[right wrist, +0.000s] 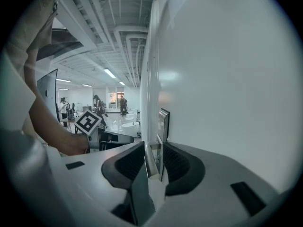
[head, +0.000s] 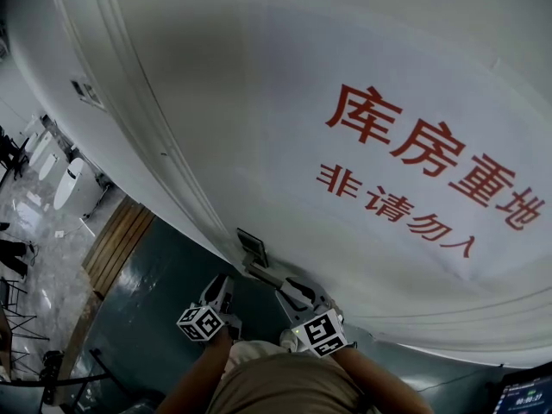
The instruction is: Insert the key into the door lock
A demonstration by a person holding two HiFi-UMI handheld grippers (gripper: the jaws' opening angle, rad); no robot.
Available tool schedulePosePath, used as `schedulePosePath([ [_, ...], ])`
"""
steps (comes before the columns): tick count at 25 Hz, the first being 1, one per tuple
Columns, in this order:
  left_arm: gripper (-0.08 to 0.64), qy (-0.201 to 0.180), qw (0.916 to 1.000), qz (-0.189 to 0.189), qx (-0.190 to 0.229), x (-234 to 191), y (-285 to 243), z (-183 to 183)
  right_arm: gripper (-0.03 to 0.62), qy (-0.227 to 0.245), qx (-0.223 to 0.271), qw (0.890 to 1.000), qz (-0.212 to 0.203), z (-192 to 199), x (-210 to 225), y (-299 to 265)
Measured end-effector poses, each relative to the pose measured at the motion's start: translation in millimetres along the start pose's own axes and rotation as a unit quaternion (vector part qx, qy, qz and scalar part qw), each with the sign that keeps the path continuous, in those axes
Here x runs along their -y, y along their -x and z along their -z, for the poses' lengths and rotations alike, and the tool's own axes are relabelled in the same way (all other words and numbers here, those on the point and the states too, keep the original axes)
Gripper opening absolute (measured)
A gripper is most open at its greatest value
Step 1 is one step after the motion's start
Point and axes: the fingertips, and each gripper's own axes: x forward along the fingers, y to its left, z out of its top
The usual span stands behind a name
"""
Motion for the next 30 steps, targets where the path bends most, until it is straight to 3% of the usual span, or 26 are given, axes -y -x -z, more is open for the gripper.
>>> schedulePosePath([
  [5,0.115,-0.102,0.9943,0.021,-0.023,40.3,2.8,-5.6,0.123,0.006,0.004,1.000,0.004,-3.1,4.0,2.9],
  [10,0.115,-0.197,0.9790,0.035,-0.039,77.6,-4.0,-9.5,0.123,0.010,0.008,1.000,0.004,-6.7,5.9,2.0],
  [14,0.115,-0.245,0.9673,0.039,-0.051,93.3,-6.4,-10.9,0.123,0.011,0.011,1.000,0.006,-8.6,6.1,1.3],
  [18,0.115,-0.258,0.9637,0.041,-0.056,99.6,-4.9,-12.6,0.123,0.008,0.012,1.000,0.009,-7.8,8.0,2.9],
  [30,0.115,-0.249,0.9650,0.026,-0.077,98.0,10.7,5.4,0.123,-0.015,0.011,1.000,0.010,11.1,11.1,15.9],
])
